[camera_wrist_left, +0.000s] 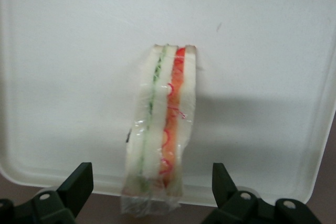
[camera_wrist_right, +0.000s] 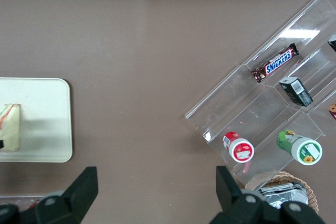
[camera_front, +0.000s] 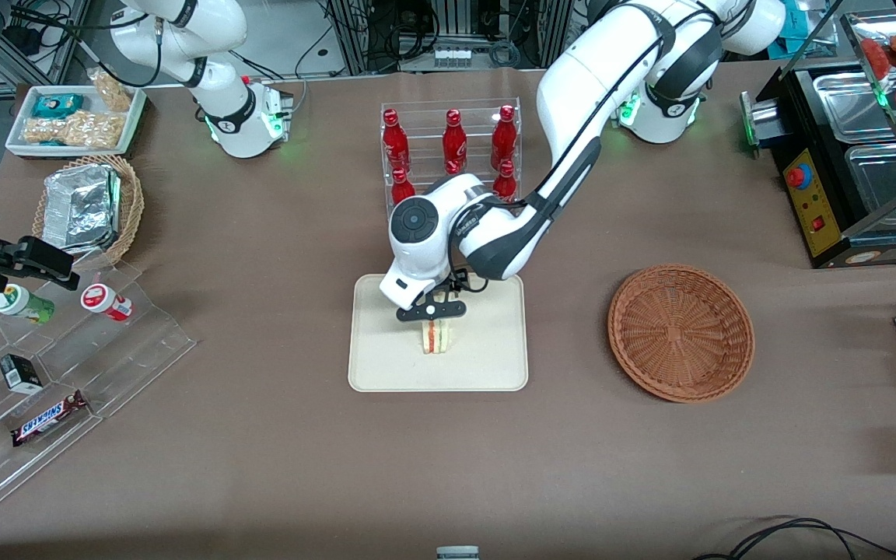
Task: Place sandwich from basket to tray
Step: 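Lower the sandwich onto the tray and open the left gripper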
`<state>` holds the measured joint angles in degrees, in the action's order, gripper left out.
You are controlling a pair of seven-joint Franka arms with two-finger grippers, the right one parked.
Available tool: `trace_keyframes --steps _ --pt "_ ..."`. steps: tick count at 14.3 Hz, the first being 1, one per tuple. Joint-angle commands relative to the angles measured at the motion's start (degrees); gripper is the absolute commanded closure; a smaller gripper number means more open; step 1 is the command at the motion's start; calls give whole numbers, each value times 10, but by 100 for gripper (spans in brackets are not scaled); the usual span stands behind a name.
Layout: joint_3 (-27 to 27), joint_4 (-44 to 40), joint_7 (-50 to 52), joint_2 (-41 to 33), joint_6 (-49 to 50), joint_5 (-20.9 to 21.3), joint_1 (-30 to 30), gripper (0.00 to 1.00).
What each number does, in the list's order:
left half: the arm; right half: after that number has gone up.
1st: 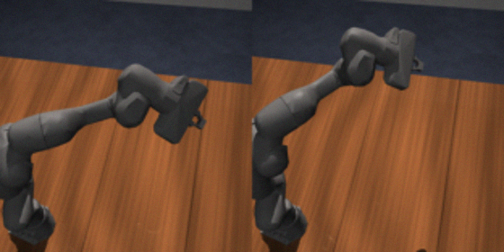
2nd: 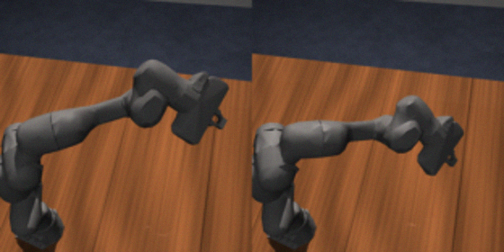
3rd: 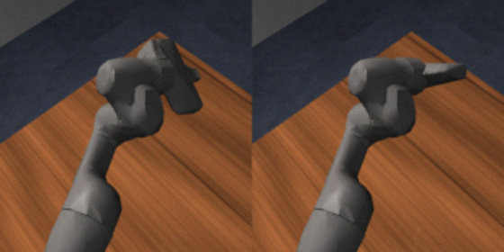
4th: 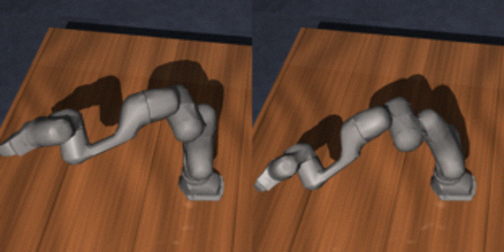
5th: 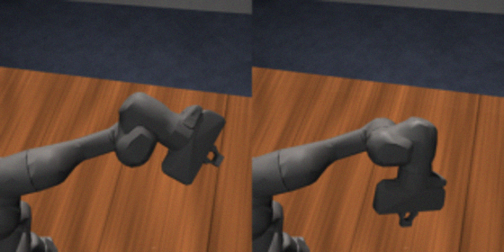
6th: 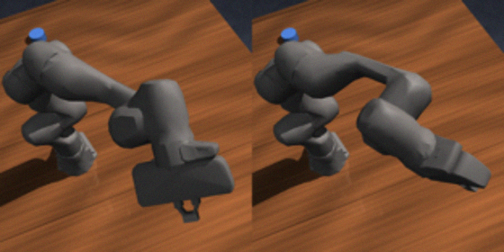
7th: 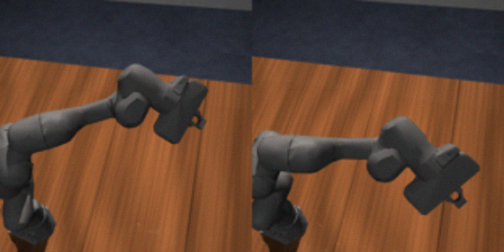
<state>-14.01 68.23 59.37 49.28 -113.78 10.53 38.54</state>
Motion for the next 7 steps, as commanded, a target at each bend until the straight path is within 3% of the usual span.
trace_keyframes --steps 1,4,6,7 --pt "-2 0 5 -69 93 1 -41 0" --pt "2 9 -4 -133 150 -47 -78 0" --pt "-2 71 -50 -207 167 -70 -141 0" --pt "-1 117 -106 -256 171 -110 -172 0"
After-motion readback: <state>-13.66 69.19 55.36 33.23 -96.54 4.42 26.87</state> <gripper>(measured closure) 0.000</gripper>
